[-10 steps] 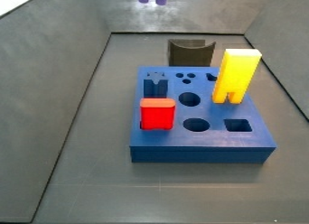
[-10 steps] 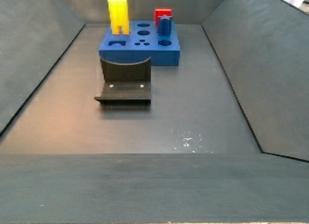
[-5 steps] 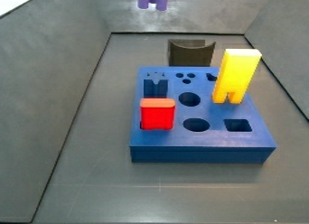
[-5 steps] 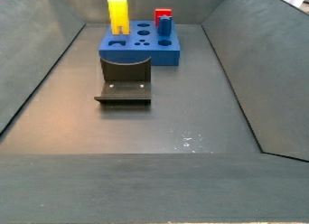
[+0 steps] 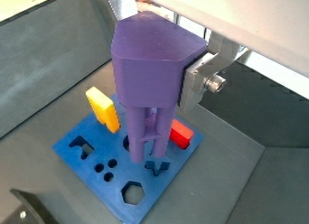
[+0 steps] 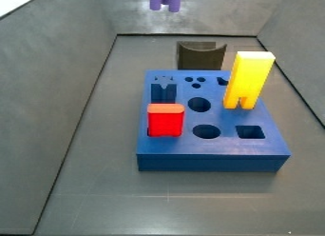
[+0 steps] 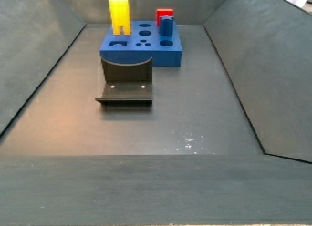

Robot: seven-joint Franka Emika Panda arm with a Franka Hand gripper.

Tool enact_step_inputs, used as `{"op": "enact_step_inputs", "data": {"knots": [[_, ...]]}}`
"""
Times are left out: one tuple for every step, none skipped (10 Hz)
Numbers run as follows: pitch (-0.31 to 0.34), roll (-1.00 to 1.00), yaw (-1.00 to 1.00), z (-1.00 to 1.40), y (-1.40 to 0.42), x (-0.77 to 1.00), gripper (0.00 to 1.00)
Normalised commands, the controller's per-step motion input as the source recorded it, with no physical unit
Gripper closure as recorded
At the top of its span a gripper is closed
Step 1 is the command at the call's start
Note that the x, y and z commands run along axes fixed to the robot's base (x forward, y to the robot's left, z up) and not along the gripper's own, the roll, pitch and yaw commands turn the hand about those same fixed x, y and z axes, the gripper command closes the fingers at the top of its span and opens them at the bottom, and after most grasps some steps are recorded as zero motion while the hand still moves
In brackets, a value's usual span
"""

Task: Pick up the 3 prong object. Move up. Place the 3 prong object on the fixture. Regrasp the 3 prong object. Move to above the board. Insert the 3 prong object.
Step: Insert the 3 prong object.

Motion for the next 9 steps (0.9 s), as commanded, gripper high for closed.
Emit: {"op": "enact_step_inputs", "data": {"knots": [[-0.093,-0.14,-0.40,-0.06,0.08,0.12,1.00],[-0.104,-0.15,-0.41,-0.09,0.09,0.04,1.00],[-0.106,-0.16,-0.41,-0.11,0.11,0.06,1.00],[-0.109,-0.15,-0.43,-0.12,0.10,0.03,1.00],[-0.120,-0.15,-0.50,-0.13,0.11,0.05,1.00],[-0.099,-0.13,-0.45,-0.18,0.11,0.07,1.00],[-0.077,-0.11,-0.47,-0.19,0.10,0.02,1.00],[-0.060,-0.11,-0.49,-0.20,0.11,0.00,1.00],[-0.077,-0.10,-0.55,-0.22,0.10,0.00,1.00]]}}
